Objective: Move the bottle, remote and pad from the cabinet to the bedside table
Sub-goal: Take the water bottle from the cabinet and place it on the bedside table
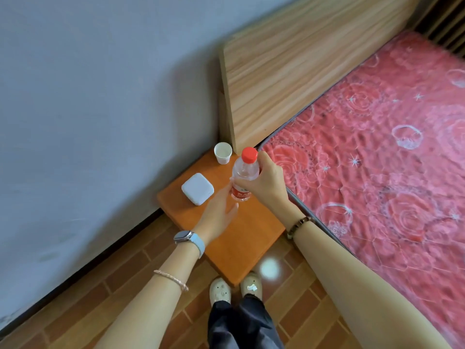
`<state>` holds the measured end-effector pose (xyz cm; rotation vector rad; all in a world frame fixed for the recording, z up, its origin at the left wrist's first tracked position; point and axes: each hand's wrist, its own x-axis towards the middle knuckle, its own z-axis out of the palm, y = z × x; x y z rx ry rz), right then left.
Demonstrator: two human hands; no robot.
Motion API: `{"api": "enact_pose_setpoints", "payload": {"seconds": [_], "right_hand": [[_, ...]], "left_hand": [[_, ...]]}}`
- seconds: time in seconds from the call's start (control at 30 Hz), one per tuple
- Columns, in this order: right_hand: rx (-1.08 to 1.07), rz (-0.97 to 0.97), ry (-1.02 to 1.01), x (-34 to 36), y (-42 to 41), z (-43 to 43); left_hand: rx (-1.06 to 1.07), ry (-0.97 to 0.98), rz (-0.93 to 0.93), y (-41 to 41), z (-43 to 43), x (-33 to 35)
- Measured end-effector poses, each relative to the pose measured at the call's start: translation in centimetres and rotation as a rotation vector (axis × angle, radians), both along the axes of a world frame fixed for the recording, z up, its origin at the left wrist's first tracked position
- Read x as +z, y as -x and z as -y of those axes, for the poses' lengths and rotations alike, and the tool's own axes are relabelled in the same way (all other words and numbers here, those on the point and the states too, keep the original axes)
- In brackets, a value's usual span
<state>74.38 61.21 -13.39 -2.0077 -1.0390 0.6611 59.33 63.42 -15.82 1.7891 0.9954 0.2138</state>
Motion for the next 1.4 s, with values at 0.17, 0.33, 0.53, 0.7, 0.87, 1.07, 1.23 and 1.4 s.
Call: {"api": "enact_pose_setpoints", "payload": {"seconds": [0.17,0.33,0.53,0.7,0.87,1.07,1.23,1.4], "right_hand": [[-0.007,-0.043,-0.006,-6.2,-1.3,-3.2],[0.005,-0.099,0.018,-12.2,-2.6,-5.6],[0.041,-0.044,0.014,-16.5,-3.0,-7.3],[0.04,-0.037,-0.001,-19.0,-2.7,-8.0],[0.014,-0.061,0.006,-19.7,-2.6,-8.7],[0.086,-0.079,0.084,-18.8,-2.5,-8.8],[0.048,-0.044,0.114,-19.1,-1.7,-8.9],[0.086,-0.017,0.189,-18.3,-1.8,-8.7]], "left_hand": [[0.057,0.024,-0.027,-2.2,-2.6,-6.4],[0.101,0.052,-0.041,-3.6,-4.5,-12.7],[0.146,0.059,-0.047,-4.4,-5.8,-17.9],[0.166,0.072,-0.028,-4.8,-6.1,-19.8],[0.175,0.075,-0.039,-5.1,-6.7,-20.7],[0.189,0.091,-0.044,-5.2,-6.6,-20.9],[0.19,0.119,-0.038,-5.1,-6.3,-20.4],[0.17,0.133,-0.13,-5.1,-6.4,-18.7]]}}
